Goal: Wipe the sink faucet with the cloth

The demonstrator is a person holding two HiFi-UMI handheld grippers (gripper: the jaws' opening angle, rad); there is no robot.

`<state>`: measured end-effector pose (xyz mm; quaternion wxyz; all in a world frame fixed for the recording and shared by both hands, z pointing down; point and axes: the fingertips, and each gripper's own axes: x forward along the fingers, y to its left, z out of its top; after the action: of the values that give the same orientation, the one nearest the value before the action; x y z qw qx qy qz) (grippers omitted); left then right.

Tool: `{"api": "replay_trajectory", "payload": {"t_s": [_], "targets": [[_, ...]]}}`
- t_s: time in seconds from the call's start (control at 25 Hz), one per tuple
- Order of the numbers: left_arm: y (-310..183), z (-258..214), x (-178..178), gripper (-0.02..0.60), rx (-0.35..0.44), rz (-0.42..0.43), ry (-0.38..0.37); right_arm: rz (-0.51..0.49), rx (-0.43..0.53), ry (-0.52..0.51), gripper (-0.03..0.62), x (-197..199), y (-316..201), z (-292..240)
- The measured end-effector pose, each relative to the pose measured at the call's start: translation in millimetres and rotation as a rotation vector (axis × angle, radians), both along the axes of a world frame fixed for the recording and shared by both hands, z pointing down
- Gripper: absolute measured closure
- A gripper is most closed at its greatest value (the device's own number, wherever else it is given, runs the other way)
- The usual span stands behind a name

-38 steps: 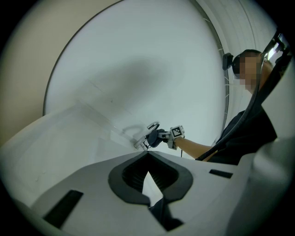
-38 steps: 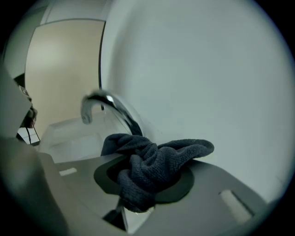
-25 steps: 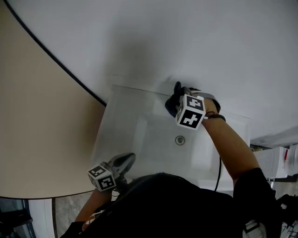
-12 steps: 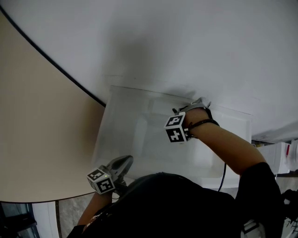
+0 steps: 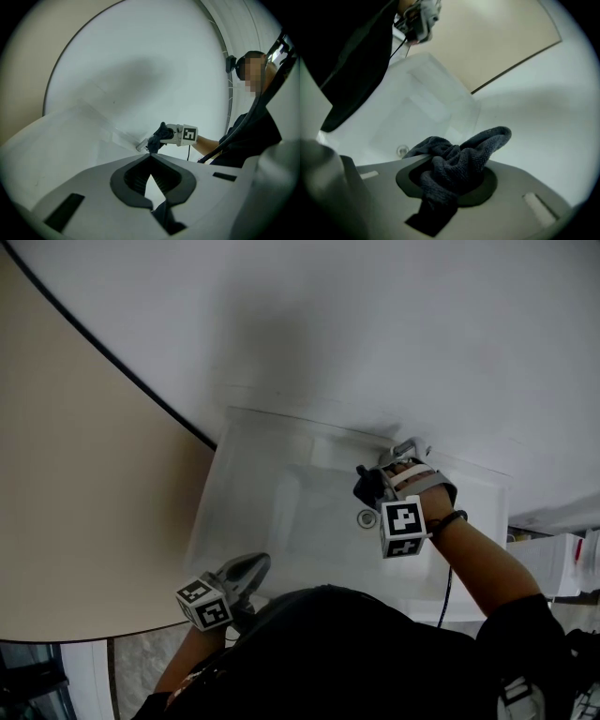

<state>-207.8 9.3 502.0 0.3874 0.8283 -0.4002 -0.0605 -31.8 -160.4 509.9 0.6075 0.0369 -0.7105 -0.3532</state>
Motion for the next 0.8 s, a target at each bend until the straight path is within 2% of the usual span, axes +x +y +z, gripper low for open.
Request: {"api": "replay_trajectory", "payload": {"t_s": [0.08, 0.16, 0.2, 0.24, 0.32, 0.44, 0.6, 0.68, 0.8], "targets": [[-1, 3, -4, 0.589, -0.005, -0.006, 0.006, 0.134, -0.152, -0.279, 0.484, -20, 15, -24], [-6, 6, -4, 0.589, -0.004, 0.000, 0.016, 0.327, -0.402, -0.579, 0.482, -28, 35, -32], [-9, 7, -2, 0.589, -0.004, 0.004, 0.021, 0.428, -0.522, -0.693, 0.482, -24, 43, -26], [-11, 7, 0, 0.589, -0.004, 0.009, 0.025, 0.525, -0.616, -0.780, 0.482, -16, 47, -14], [-16, 6, 6, 0.589, -0.001, 0.029, 0.024, 0.674, -0.727, -0.900, 0.484, 7, 47, 13], [-22, 4, 13, 0.589, -0.005, 0.059, 0.010, 0.789, -0.745, -0.965, 0.484, 31, 30, 45], [-22, 1, 22, 0.589, -0.025, 0.078, -0.020, 0.901, -0.615, -0.999, 0.484, 79, -20, 69], [-20, 2, 24, 0.589, -0.033, 0.078, -0.028, 0.967, -0.554, -1.079, 0.484, 101, -50, 68], [-19, 3, 26, 0.589, -0.047, 0.072, -0.038, 1.068, -0.541, -1.253, 0.484, 113, -91, 57]]}}
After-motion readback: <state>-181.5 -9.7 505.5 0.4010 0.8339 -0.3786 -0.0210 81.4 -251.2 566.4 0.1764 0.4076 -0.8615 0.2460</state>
